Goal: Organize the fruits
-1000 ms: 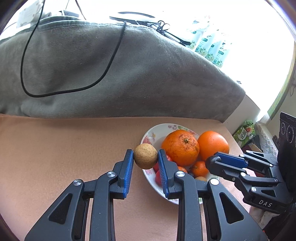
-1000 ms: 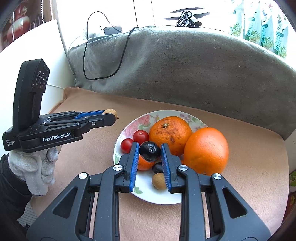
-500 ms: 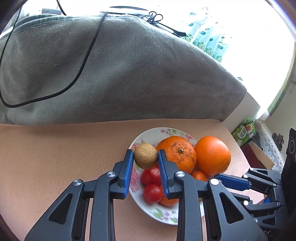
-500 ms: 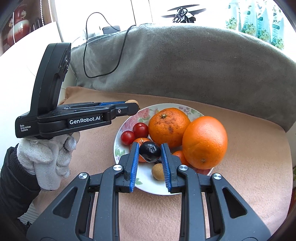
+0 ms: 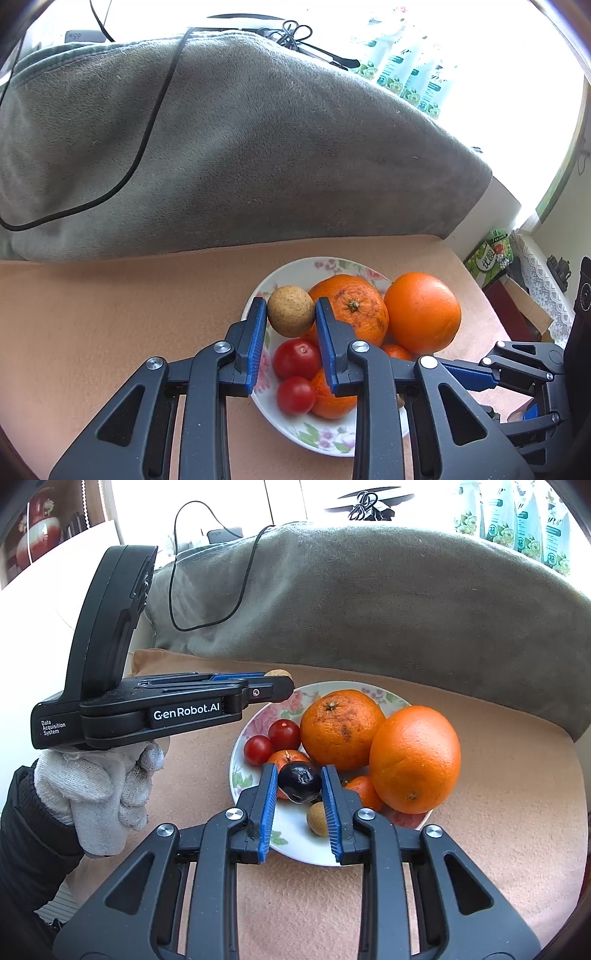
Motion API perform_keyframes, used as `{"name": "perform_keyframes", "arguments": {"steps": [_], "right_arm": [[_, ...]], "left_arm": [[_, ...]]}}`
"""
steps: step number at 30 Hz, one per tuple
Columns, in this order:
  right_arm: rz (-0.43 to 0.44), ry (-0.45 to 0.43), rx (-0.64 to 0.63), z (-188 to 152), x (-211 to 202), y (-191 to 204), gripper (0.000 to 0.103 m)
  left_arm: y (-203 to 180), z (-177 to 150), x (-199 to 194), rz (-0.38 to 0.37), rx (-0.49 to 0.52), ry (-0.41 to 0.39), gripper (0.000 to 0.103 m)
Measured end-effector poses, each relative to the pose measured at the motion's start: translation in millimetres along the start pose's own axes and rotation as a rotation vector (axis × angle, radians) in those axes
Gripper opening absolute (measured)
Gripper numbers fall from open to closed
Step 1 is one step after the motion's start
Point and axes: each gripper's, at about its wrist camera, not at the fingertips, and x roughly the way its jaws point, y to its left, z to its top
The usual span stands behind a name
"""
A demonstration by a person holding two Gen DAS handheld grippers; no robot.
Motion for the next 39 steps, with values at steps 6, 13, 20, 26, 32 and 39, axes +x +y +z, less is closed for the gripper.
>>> {"name": "perform_keyframes", "arguments": {"steps": [6,13,20,26,32,39], "right_arm": [[0.002,-0.002,0.004,1,0,0,0.026],[-0.003,-0.003,-0.007,1,-1,3,0.03],[-0.011,-0.01,-0.01,1,-4,4,0.043],[-0.015,-0.018,-0.015,0,-7,5,0.057],[-0.027,-0.024,-0.018,0,-8,6,0.071],[-0.039,-0.026,-0.021,0,-10,8,0.081]], "left_arm": [[-3,2,-2,0.002,0.009,-0.008,0.031],[-5,3,-3,0.002,0.015,-0.013,0.032],[-7,2,-5,0.004,0.021,-0.012,0.042],[-10,3,-7,0.006,0.027,-0.018,0.052],[-10,3,-11,0.014,0.024,-0.023,0.064],[-13,3,-13,0.026,0.029,-0.023,0.071]]}}
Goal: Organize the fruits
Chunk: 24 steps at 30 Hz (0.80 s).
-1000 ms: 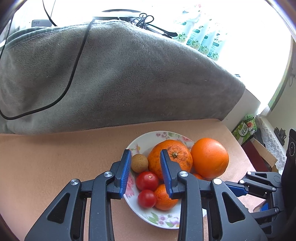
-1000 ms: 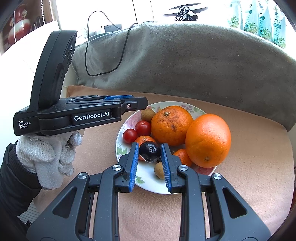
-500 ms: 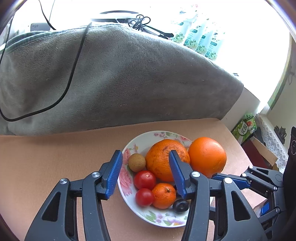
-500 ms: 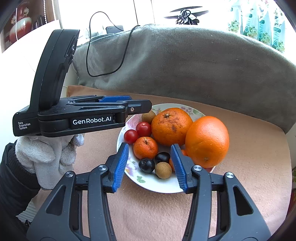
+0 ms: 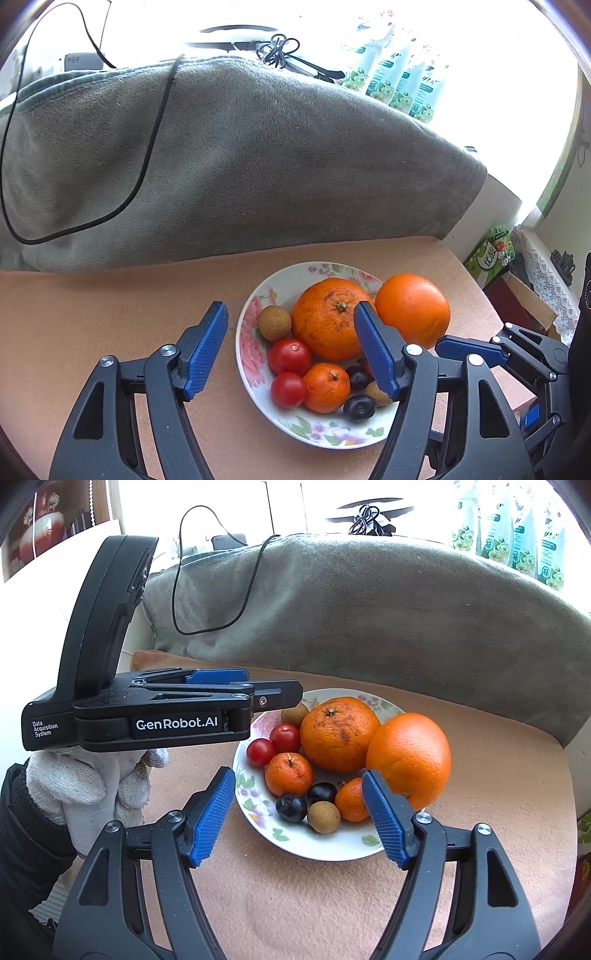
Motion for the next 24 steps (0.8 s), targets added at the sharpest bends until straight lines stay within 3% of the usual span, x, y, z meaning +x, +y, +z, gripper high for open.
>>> {"name": "perform_keyframes", "arguments": {"steps": [4,13,24], "right_arm": [[-0.006,-0.002,-0.007,-0.4,-0.7,1.2,0.084],[-0.037,0.006,-0.015,-2.3,-1.6,1.8,0.091],[-0.161,-0.022,0.018,-5.6,-9.1,-4.5,0.1]], "left_arm": [[-1.2,-0.9,-0.6,0.011,0.007,0.0,0.077],[-1.7,-0.8,-1.9,0.022,0.004,0.011,0.078],[2.3,-5.3,-7.8,0.034,-0.011,0.012,0.078]]}}
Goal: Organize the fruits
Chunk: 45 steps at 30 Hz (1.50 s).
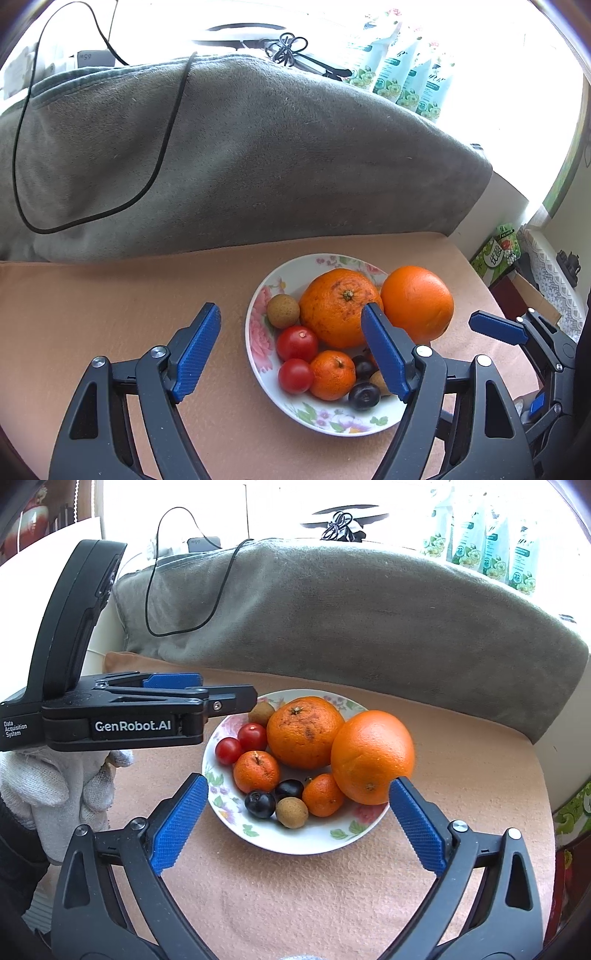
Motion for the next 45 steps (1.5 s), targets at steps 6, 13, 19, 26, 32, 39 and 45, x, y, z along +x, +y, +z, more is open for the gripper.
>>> {"name": "perform_keyframes", "arguments": {"steps": [6,13,19,26,32,39,45], "right_arm": [[-0.037,-0.006,0.027,0,-3,-6,0.101],[-0.042,-0.015,0.035,2,-7,-6,0.101],[-0.054,-0.044,0.041,1,-15,-3,0.101],[-0.054,-0.073,0.043,4,-26,0,0.101],[-0.073,-0.094,0.039,3,-39,4,0.101],[-0.088,-0.12,0.068,-2,-56,6,0.101],[-0.129,-0.145,0.115,-11,-70,5,0.103]], "left_arm": [[1,-4,-4,0.003,-0.004,-0.004,0.078],[3,-8,-10,0.004,-0.009,-0.008,0.078],[3,-12,-19,0.012,-0.004,-0.023,0.078],[3,-20,-33,0.021,0.001,-0.05,0.078],[-3,-28,-54,0.033,0.015,-0.085,0.079],[-5,-41,-82,0.069,-0.016,-0.103,0.079],[-9,-56,-103,0.137,-0.009,-0.115,0.079]]}}
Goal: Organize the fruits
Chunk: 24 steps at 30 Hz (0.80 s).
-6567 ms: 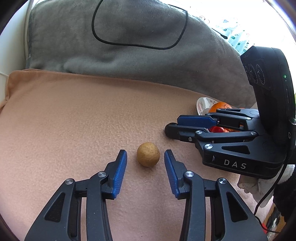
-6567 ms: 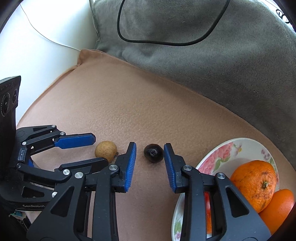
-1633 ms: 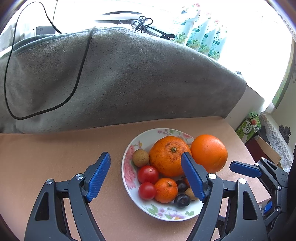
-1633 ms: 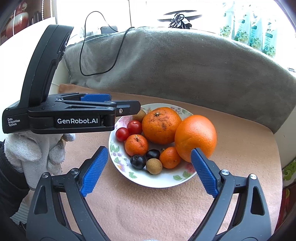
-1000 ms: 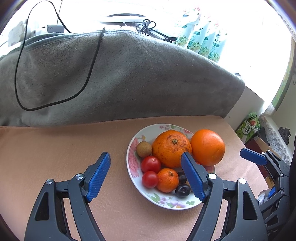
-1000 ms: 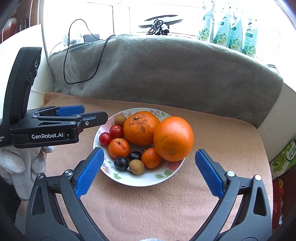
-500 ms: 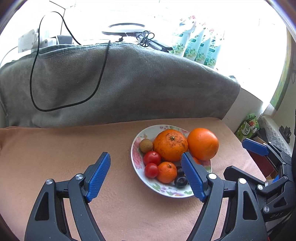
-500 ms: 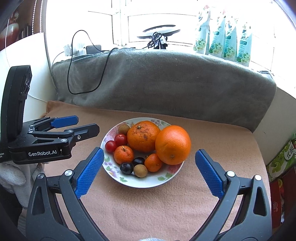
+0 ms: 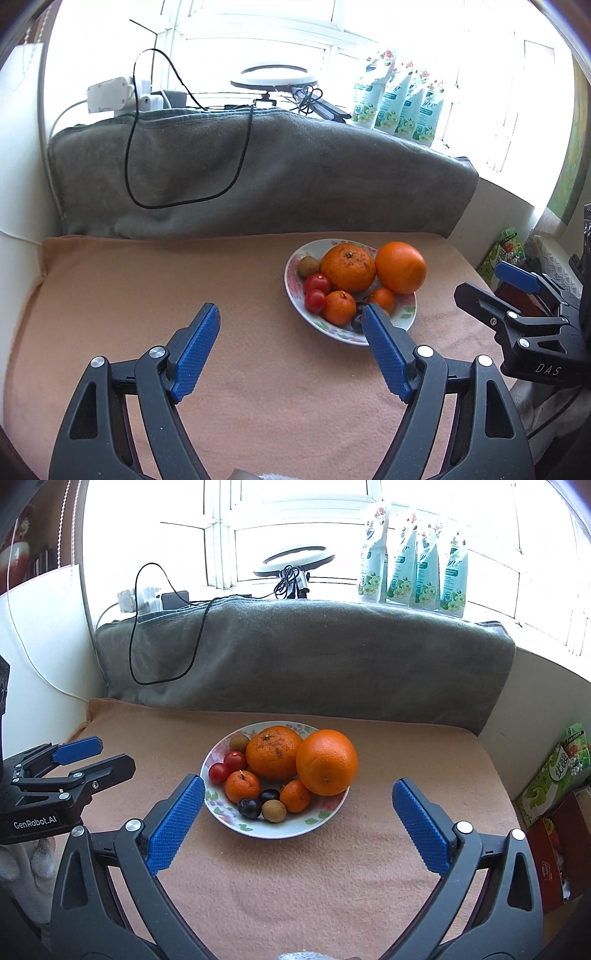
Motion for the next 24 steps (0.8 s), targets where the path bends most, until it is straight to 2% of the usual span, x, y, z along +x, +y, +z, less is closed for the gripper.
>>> {"name": "perform_keyframes", "arguments": {"steps": [3,5,10,24], "right_arm": [[-0.018,-0.006,0.009,-3,-6,1,0.103],[-0.03,-0.011,0.012,-5,-10,2,0.103],[-0.033,-0.016,0.025,-7,-15,0,0.103],[-0.021,-0.009,0.041,-13,-21,0,0.103]], "left_arm": [[2,-7,-7,0.029,0.007,0.002,0.08],[3,-12,-9,0.035,0.009,0.012,0.085],[4,-22,-13,0.046,0.005,0.034,0.085],[1,-25,-25,0.058,0.001,0.012,0.085]]}}
